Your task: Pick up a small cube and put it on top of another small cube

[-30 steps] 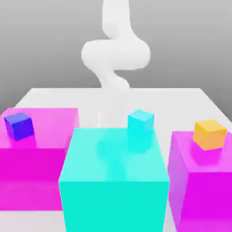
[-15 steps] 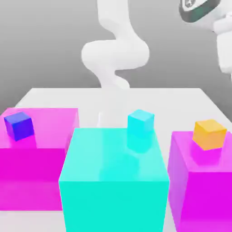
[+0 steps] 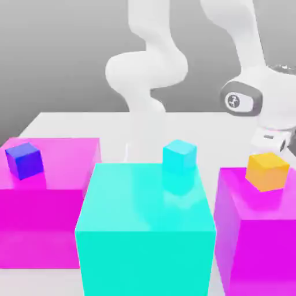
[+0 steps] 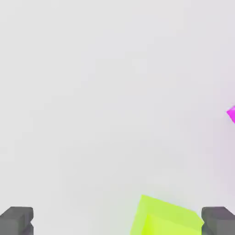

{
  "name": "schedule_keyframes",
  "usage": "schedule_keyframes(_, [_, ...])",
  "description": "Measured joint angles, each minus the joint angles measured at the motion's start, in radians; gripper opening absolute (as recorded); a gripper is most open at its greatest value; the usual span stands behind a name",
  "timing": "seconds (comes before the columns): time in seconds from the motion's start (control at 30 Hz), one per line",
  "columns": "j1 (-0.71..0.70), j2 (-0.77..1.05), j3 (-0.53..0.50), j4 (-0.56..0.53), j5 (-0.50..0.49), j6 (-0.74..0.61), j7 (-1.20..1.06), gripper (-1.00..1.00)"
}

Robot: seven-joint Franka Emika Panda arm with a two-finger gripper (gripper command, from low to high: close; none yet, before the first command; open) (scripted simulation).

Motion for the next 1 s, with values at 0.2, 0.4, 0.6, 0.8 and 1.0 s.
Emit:
schedule_keyframes(0.2, [-0.030,0.072,-0.025,-0.005,-0.144,0.067,0.178,0.00])
schedule_keyframes(0.4, [0.106,0.189,-0.205,0.023,-0.335,0.154,0.321,0.00])
schedule_keyframes(0.6, [0.240,0.279,-0.365,0.037,-0.429,0.226,0.388,-1.00])
schedule_keyframes(0.8, [0.236,0.278,-0.362,0.038,-0.435,0.226,0.393,-1.00])
schedule_keyframes(1.0, [0.114,0.171,-0.200,0.018,-0.286,0.144,0.286,-1.00])
